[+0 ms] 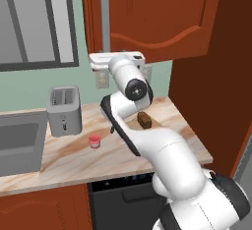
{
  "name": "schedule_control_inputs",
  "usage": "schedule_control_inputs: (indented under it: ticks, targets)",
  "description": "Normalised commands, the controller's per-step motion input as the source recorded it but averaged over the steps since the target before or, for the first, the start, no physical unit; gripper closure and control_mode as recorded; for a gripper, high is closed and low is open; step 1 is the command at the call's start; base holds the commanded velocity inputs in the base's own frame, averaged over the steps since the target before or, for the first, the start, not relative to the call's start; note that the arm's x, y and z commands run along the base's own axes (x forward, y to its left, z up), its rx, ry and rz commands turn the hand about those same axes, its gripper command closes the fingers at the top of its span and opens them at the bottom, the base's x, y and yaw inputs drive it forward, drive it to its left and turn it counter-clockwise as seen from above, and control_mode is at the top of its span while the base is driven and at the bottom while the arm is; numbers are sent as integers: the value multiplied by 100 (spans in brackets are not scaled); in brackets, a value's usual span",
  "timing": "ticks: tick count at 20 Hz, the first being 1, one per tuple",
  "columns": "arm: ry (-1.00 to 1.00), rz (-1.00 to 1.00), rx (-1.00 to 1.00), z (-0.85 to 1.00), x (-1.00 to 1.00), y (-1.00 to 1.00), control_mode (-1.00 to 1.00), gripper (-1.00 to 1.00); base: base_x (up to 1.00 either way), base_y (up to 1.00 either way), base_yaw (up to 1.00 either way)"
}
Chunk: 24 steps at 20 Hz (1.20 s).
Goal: Pick the bread, place it on the cutting board, pick the jam, place it on the counter, and close the cabinet.
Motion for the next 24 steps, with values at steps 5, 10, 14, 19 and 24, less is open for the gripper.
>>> schedule_control_inputs:
  ticks: [5,10,14,19,24]
  targets:
    - [0,-6,0,0,26,0,-100,-100,0,0,0]
    - [1,-3,0,0,23,0,-100,-100,0,0,0]
    - [1,-3,0,0,23,0,-100,-100,0,0,0]
    - [0,-2,0,0,28,0,-100,-100,0,0,0]
    - [1,-1,0,0,25,0,-100,-100,0,0,0]
